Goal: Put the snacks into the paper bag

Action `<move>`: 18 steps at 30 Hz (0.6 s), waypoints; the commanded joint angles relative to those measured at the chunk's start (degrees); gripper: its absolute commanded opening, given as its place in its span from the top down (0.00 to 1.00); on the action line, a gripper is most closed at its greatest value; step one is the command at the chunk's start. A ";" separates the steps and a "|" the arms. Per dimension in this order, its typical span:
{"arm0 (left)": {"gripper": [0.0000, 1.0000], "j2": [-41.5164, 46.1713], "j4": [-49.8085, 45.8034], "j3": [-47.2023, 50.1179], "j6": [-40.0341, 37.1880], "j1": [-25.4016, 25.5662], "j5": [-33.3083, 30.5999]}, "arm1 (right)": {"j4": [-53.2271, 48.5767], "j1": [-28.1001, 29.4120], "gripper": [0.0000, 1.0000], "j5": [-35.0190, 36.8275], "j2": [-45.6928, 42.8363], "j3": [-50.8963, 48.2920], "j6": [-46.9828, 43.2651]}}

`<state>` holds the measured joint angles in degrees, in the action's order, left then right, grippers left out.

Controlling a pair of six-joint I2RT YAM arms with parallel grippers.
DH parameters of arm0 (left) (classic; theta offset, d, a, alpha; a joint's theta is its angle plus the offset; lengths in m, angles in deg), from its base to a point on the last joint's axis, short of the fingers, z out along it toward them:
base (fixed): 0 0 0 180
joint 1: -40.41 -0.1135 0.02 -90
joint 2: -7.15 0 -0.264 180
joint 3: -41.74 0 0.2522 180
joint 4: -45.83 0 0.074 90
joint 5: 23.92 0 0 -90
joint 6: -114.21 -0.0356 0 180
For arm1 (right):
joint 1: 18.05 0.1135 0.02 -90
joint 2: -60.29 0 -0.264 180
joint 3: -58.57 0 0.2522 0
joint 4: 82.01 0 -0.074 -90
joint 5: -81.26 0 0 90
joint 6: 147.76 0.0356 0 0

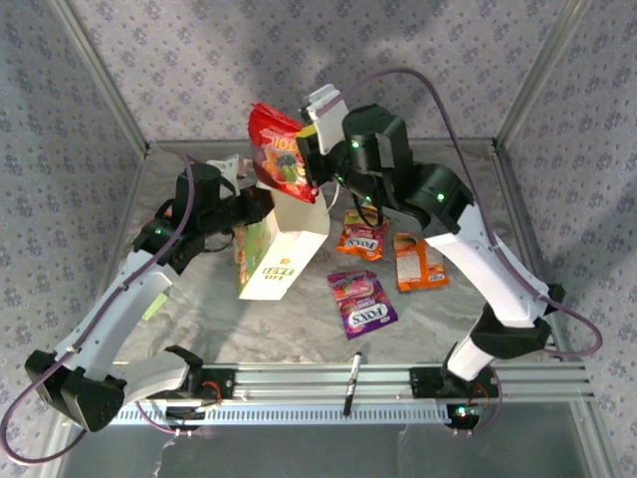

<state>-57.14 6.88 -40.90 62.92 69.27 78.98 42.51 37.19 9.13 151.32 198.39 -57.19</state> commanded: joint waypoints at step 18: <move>0.95 14.65 -5.19 12.13 1.97 0.05 -5.07 | 7.58 -1.37 1.00 -3.72 -1.30 1.60 3.07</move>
<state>-44.24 3.01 -29.67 64.39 69.29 74.37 44.61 35.82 6.48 150.27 197.21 -55.81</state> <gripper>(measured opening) 0.056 0.054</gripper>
